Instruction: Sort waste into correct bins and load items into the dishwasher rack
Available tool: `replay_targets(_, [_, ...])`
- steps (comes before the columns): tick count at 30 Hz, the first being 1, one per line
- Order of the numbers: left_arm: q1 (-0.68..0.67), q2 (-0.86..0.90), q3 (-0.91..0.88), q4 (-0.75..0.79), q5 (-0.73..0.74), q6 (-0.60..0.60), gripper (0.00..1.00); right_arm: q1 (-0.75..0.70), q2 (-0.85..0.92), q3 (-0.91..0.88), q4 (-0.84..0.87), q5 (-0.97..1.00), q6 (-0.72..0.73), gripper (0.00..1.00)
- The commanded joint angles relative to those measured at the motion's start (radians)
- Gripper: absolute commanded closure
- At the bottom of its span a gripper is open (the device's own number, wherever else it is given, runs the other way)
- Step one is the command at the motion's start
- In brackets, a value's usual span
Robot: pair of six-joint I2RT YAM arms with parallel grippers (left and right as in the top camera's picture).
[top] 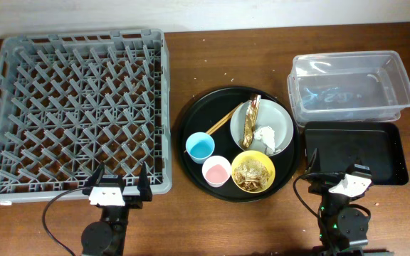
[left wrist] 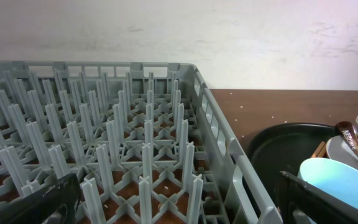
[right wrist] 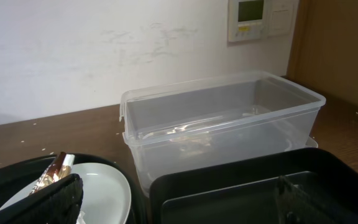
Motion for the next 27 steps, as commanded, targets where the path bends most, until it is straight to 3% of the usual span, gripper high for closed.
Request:
replay_targets(1, [0.007,-0.008,-0.004,-0.001,-0.011,0.019,0.01,-0.006,-0.006,-0.009,-0.001,-0.002,0.003,0.02])
replay_targets(18, [0.007,-0.008,-0.004,0.034,-0.039,0.019,0.01,-0.006,-0.006,-0.009,0.013,-0.002,0.003,0.01])
replay_targets(21, [0.007,-0.008,-0.002,0.102,0.078,0.019,0.01,-0.006,-0.006,0.012,0.012,-0.239,0.003,0.02])
replay_targets(24, [0.007,0.027,0.089,0.183,0.151,0.019,0.01,-0.006,0.065,0.261,-0.156,-0.283,0.000,0.02])
replay_targets(27, [0.007,0.319,0.495,-0.072,0.164,0.042,0.01,-0.006,0.427,0.645,-0.412,-0.411,0.003,0.01])
